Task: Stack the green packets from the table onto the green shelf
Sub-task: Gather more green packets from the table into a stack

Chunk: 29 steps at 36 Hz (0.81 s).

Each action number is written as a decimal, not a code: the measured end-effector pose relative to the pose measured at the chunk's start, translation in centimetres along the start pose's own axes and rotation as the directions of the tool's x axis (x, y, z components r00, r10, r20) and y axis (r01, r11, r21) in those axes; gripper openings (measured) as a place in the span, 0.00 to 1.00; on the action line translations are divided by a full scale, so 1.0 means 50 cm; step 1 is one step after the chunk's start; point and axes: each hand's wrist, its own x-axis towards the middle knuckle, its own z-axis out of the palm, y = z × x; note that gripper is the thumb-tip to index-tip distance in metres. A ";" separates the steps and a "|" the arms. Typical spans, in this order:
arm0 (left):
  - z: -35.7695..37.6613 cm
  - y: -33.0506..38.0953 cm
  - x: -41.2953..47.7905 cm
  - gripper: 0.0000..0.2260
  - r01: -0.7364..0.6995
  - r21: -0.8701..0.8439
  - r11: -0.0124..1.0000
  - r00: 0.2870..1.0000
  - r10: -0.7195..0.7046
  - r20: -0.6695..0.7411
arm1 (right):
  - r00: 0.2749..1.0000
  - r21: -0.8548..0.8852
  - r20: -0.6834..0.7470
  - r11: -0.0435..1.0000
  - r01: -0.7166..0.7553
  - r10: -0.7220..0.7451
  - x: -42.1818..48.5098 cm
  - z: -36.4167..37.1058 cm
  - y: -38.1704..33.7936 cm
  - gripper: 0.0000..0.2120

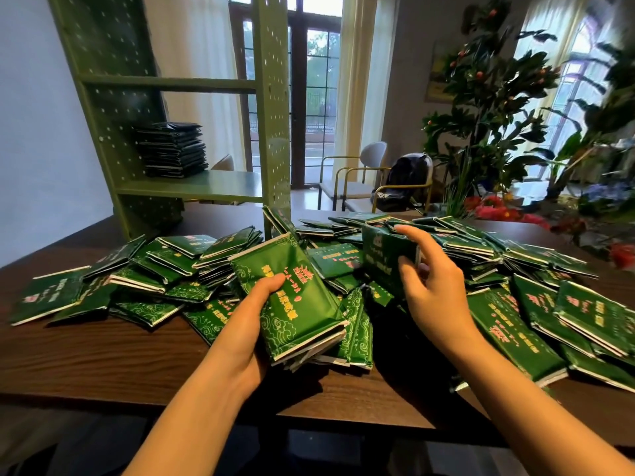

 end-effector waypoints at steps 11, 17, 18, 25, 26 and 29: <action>0.000 -0.002 0.000 0.19 0.006 0.017 1.000 1.000 -0.006 -0.030 | 0.953 0.271 -0.262 0.959 -0.082 0.155 -0.014 0.057 0.009 0.09; 0.001 -0.003 0.004 0.20 -0.025 0.040 0.999 0.999 0.027 -0.044 | 0.924 0.436 -0.233 0.882 -0.179 0.303 -0.003 0.044 0.004 0.13; 0.002 -0.004 0.006 0.20 -0.028 0.042 0.999 0.998 0.030 -0.046 | 0.923 0.470 -0.208 0.861 -0.196 0.324 -0.002 0.042 0.000 0.14; 0.007 -0.005 0.010 0.15 -0.018 0.065 0.998 0.997 0.023 -0.077 | 0.921 0.706 0.089 0.627 -0.328 0.380 -0.007 0.029 -0.062 0.18; 0.002 -0.007 0.014 0.19 -0.026 0.070 0.997 0.995 0.033 -0.092 | 0.923 0.707 0.130 0.619 -0.342 0.361 -0.011 0.029 -0.071 0.18; 0.003 -0.011 0.027 0.37 -0.025 0.090 0.996 0.985 0.040 -0.166 | 0.923 0.700 0.225 0.606 -0.377 0.314 -0.025 0.035 -0.092 0.16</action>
